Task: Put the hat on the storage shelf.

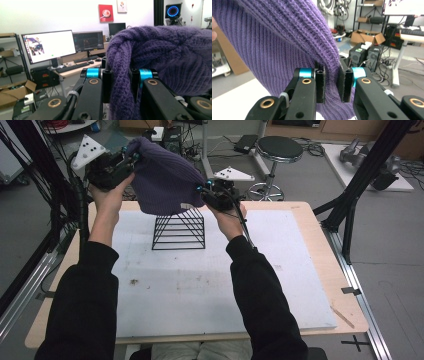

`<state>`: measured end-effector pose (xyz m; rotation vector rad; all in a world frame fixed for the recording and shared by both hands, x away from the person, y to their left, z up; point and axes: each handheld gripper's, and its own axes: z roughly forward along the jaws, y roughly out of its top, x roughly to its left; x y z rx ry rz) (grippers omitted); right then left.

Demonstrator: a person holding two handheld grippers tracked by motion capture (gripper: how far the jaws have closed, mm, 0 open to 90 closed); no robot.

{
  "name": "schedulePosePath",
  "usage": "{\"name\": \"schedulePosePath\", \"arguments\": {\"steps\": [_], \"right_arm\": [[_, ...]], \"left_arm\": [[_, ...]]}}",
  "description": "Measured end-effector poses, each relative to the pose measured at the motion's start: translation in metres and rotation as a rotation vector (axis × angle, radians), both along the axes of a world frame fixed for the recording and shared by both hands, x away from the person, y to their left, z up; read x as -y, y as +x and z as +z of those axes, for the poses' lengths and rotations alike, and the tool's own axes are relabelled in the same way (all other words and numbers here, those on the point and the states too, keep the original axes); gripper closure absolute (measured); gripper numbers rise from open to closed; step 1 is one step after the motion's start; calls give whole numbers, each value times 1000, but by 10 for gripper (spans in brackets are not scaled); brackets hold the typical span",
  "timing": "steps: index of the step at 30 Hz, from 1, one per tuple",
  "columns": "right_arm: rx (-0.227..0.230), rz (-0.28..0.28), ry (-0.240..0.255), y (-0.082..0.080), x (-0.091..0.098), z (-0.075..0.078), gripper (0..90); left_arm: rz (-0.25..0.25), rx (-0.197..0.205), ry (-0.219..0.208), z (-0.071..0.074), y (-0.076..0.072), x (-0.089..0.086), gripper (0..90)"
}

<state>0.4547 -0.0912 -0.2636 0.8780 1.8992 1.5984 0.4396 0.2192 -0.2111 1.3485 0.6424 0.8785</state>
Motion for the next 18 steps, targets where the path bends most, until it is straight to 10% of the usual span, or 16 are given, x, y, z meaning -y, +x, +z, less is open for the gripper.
{"name": "schedulePosePath", "arguments": {"steps": [18], "right_arm": [[-110, -2, -54, -7, 0, -47, 795]], "left_arm": [[-52, -106, 11, -40, -2, 4, 800]]}}
